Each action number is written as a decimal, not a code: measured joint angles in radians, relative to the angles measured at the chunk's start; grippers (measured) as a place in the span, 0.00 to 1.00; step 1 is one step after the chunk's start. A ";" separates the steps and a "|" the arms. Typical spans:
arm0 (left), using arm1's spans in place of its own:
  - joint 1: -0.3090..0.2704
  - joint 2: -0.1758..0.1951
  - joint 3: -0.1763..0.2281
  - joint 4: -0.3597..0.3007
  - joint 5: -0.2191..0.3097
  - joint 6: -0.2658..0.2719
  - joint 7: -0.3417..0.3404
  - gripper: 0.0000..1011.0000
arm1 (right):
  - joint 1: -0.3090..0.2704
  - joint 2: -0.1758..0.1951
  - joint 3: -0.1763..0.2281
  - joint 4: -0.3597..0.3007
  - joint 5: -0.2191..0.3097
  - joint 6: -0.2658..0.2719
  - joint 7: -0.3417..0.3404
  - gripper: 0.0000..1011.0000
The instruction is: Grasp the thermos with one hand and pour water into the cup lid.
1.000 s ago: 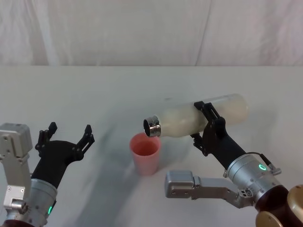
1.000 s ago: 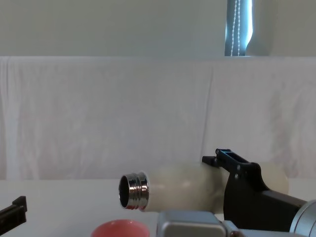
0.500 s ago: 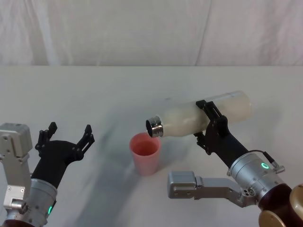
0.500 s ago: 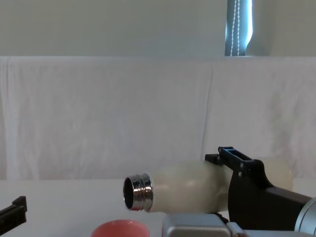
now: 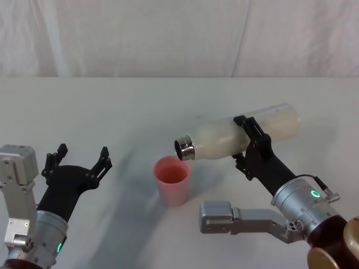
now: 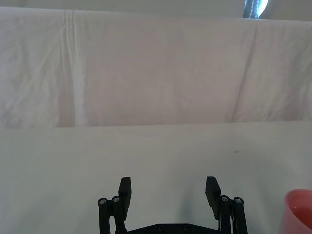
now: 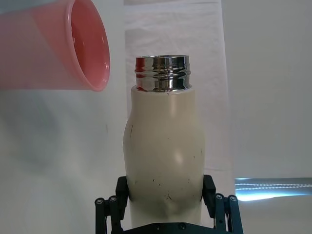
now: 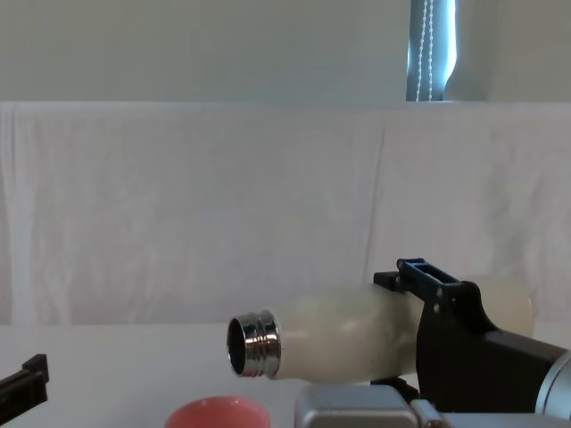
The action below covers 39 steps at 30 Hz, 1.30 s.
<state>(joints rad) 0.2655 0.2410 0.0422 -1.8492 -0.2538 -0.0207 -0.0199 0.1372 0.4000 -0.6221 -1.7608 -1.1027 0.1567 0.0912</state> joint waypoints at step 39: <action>0.000 0.000 0.000 0.000 0.000 0.000 0.000 0.99 | 0.015 0.008 -0.021 -0.007 -0.041 0.010 0.002 0.94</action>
<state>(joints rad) 0.2655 0.2410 0.0421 -1.8492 -0.2538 -0.0208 -0.0199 0.1519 0.4076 -0.6429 -1.7674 -1.1440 0.1666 0.0934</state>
